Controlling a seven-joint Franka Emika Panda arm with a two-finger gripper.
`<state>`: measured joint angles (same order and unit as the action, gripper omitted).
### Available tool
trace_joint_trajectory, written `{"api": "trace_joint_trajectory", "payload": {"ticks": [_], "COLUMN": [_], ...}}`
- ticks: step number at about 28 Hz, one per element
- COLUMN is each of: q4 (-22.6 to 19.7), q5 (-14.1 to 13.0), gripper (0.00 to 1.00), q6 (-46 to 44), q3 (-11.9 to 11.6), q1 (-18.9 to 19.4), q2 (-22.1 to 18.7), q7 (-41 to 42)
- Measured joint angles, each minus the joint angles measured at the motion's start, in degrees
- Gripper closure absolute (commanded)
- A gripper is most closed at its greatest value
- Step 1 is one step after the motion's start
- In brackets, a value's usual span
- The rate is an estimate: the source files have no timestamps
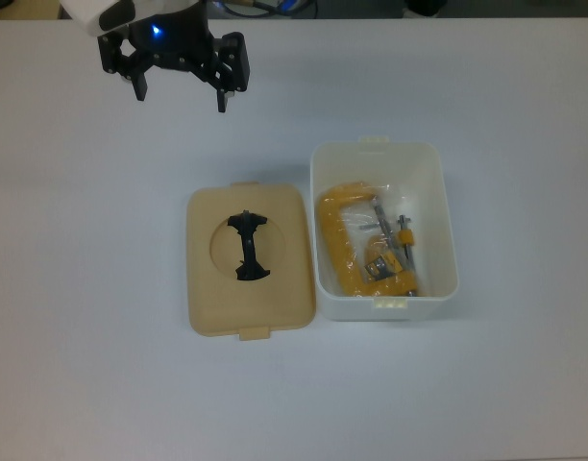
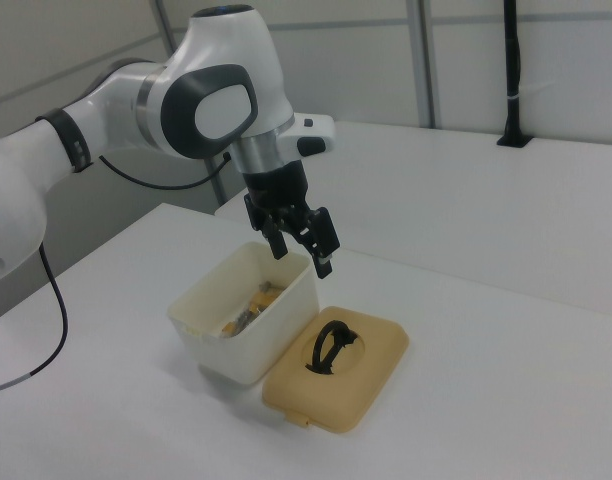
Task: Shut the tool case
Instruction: 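Lower the open gripper down onto the black handle of the beige lid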
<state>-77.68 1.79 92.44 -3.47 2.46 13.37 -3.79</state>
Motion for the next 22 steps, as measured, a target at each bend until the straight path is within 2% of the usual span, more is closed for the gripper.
{"api": "trace_joint_trajectory", "payload": {"ticks": [5, 13, 22], "q4": [-0.9, -2.2, -2.5], "q5": [0.0, 0.0, 0.0], "gripper": [0.00, 0.00, 0.00], "q6": [0.6, 5.3, 9.4], "q3": [0.0, 0.0, 0.1], "q1": [0.0, 0.2, 0.9], "q2": [0.9, 7.2, 11.4], "q7": [0.0, 0.0, 0.0]}}
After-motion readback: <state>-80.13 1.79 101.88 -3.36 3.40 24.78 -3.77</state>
